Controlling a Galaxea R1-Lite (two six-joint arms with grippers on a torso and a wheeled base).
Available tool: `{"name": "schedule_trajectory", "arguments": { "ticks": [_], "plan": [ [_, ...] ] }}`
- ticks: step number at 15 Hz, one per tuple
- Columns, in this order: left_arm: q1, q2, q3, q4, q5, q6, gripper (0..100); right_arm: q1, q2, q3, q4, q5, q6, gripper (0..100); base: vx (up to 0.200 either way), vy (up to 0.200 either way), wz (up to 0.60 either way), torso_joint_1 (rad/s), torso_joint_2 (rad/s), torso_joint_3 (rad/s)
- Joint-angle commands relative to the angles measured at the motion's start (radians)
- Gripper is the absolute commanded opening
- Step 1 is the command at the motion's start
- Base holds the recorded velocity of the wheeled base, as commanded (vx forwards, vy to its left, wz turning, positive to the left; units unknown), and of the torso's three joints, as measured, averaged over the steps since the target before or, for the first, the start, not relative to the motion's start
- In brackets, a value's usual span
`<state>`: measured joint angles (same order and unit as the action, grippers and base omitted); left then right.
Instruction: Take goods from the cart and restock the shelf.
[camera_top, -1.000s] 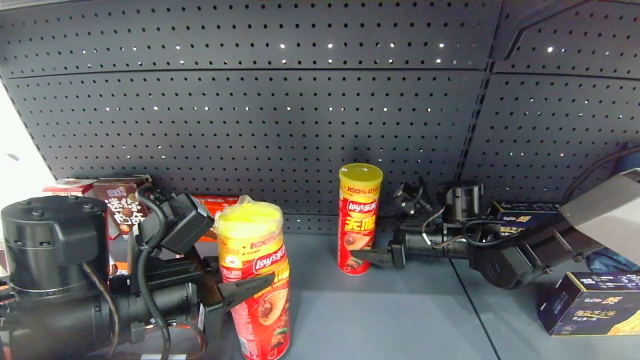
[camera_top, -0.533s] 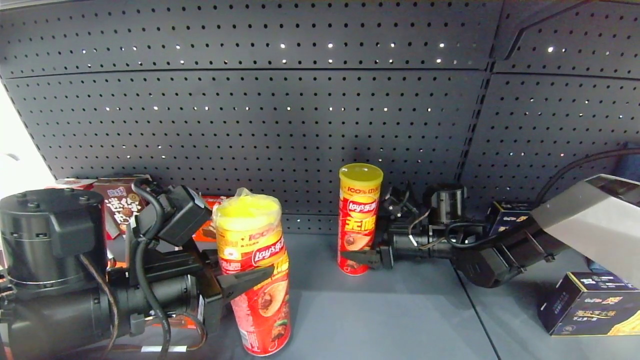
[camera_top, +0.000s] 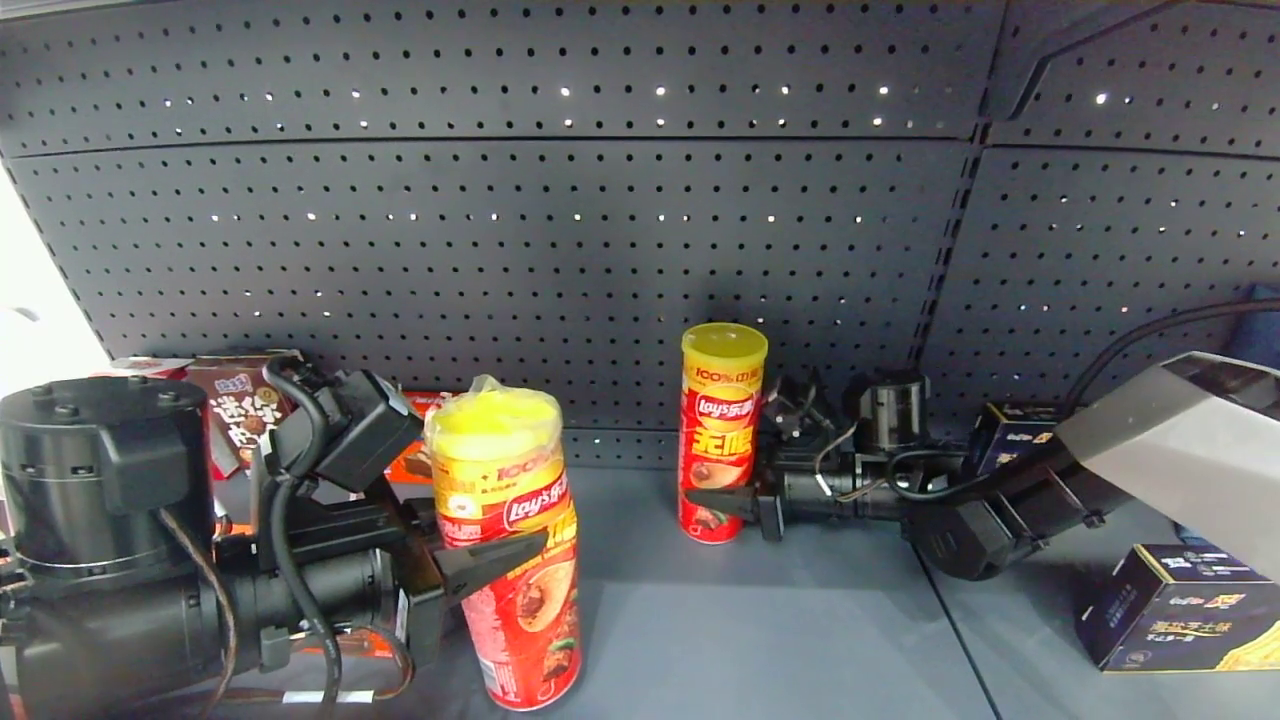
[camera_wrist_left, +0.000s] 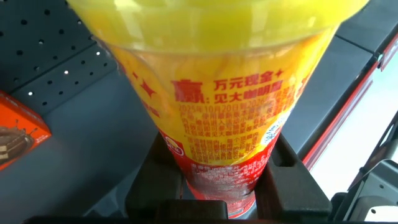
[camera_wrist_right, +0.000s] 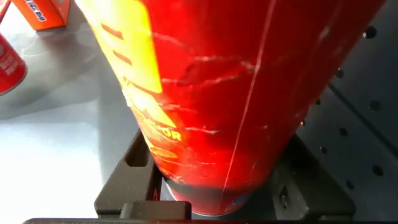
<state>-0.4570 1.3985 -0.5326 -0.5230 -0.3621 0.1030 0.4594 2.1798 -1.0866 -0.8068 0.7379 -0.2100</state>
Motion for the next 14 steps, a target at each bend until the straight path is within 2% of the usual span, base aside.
{"name": "schedule_trajectory", "arguments": {
  "ticks": [1,3,7,9,14],
  "plan": [
    [0.000,0.002,-0.001,0.000,0.000,0.000,0,0.009,-0.048,0.014,-0.002,-0.008,0.000,0,0.000,0.000,0.00,0.000,0.00,0.000],
    [0.000,0.002,-0.003,0.000,0.000,0.000,0,0.013,-0.095,0.036,-0.003,-0.020,0.001,0,0.000,0.000,0.00,0.000,0.00,0.000],
    [0.003,-0.001,-0.003,0.000,0.000,-0.002,0,0.038,-0.213,0.195,-0.015,-0.022,0.001,0,0.000,0.000,0.00,0.000,0.00,0.000],
    [0.003,-0.003,-0.003,0.000,0.003,-0.002,0,0.084,-0.259,0.307,-0.112,-0.069,0.004,0,0.000,0.000,0.00,0.000,0.00,0.000],
    [0.003,-0.006,-0.003,0.001,0.020,-0.005,0,0.151,-0.296,0.475,-0.250,-0.080,0.044,0,0.000,0.000,0.00,0.000,0.00,0.000]
  ]
}}
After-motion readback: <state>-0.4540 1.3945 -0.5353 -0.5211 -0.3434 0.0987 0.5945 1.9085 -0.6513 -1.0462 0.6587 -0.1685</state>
